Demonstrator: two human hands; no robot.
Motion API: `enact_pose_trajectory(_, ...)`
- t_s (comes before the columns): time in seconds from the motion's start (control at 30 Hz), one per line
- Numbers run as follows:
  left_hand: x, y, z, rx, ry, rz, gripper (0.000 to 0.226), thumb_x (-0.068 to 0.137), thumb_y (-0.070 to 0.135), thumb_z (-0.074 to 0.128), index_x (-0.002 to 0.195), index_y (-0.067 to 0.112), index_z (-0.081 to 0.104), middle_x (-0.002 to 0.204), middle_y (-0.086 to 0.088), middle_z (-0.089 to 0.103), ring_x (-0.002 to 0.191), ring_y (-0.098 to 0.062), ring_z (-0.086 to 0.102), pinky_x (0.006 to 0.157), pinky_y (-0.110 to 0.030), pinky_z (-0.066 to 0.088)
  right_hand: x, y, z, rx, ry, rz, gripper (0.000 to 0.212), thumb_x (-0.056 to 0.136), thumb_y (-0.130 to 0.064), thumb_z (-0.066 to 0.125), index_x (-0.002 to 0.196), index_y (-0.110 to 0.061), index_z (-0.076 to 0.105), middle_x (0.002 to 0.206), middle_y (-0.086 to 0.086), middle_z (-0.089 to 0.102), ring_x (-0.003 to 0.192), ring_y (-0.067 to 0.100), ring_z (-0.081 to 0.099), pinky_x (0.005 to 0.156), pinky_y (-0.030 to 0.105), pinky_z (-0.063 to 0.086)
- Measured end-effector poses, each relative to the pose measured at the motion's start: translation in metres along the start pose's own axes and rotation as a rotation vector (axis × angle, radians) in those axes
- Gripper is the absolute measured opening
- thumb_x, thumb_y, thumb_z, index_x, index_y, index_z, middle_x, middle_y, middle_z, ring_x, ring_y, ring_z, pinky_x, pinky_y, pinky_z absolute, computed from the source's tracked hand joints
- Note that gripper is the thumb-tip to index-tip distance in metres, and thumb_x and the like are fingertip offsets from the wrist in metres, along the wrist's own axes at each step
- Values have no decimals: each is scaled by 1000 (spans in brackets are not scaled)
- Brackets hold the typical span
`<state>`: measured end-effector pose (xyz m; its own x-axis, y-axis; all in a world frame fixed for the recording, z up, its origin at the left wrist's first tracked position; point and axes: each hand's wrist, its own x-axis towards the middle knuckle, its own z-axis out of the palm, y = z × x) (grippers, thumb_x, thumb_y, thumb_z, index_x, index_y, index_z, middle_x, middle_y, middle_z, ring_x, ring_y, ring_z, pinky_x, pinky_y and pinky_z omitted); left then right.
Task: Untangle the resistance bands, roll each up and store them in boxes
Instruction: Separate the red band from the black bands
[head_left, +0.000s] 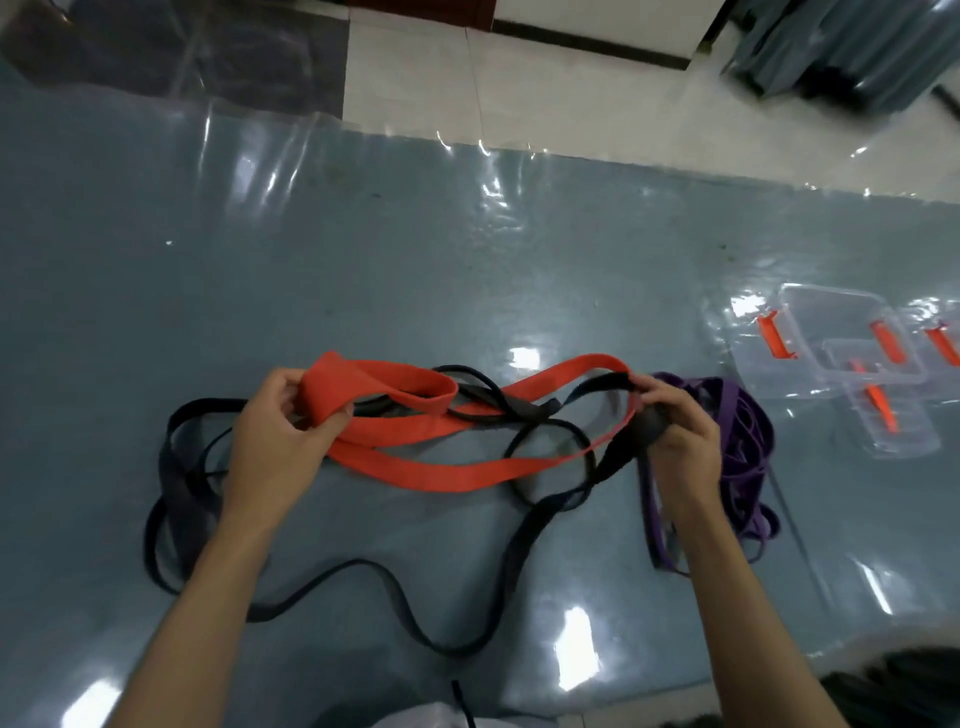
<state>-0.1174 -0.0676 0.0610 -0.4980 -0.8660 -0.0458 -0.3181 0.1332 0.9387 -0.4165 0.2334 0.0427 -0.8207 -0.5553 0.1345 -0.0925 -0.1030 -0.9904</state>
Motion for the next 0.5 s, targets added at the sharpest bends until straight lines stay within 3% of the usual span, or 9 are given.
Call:
enact_pose_trajectory(0.07, 5, -3, 4, 11, 11, -8, 35, 82, 9, 88, 105, 18, 63, 100, 7, 73, 92, -12, 70, 84, -29, 55, 23, -6, 8, 186, -91, 64, 35, 81, -2, 46, 94, -5, 79, 111, 17, 76, 120, 38, 65, 110, 41, 48)
enact_pose_trajectory(0.13, 9, -6, 9, 23, 24, -20, 34, 82, 12, 88, 106, 19, 64, 101, 6, 74, 92, -9, 71, 84, -31, 55, 44, 2, 14, 112, -56, 188, 31, 92, -11, 48, 88, -3, 78, 96, 14, 77, 106, 28, 71, 93, 30, 56)
enact_pose_trajectory(0.23, 14, -9, 18, 28, 18, -20, 33, 83, 10, 86, 104, 19, 63, 98, 12, 71, 85, 7, 66, 81, -17, 54, 65, 32, 29, -460, -1, 291, 24, 98, 1, 55, 84, 1, 74, 84, 4, 76, 86, 15, 71, 78, 24, 52)
enact_pose_trajectory(0.3, 17, -11, 22, 39, 12, -32, 33, 82, 7, 86, 104, 17, 63, 97, 11, 71, 85, 3, 66, 79, -9, 51, 64, 55, 39, -819, -90, 394, 15, 99, -10, 67, 95, 1, 76, 95, 10, 76, 96, 26, 71, 83, 32, 49)
enact_pose_trajectory(0.4, 18, -16, 27, 68, -20, -50, 35, 82, 4, 85, 105, 18, 63, 99, 12, 70, 90, 0, 66, 80, -9, 50, 48, 80, 51, -1207, -202, 592, 54, 93, -46, 75, 134, -12, 65, 140, 10, 61, 129, 39, 57, 107, 46, 46)
enact_pose_trajectory(0.47, 16, -18, 29, 101, -50, -50, 38, 81, 3, 85, 104, 23, 61, 98, 16, 68, 88, 6, 65, 83, -15, 54, 37, 88, 61, -1318, -200, 612, 81, 84, -60, 78, 148, -19, 49, 152, 8, 44, 136, 43, 47, 111, 58, 42)
enact_pose_trajectory(0.5, 15, -21, 29, 137, -68, -51, 39, 80, 4, 86, 105, 23, 61, 97, 15, 69, 90, -1, 66, 86, -26, 57, 33, 92, 65, -1329, -204, 607, 92, 81, -60, 81, 153, -17, 41, 155, 10, 38, 137, 45, 44, 110, 60, 43)
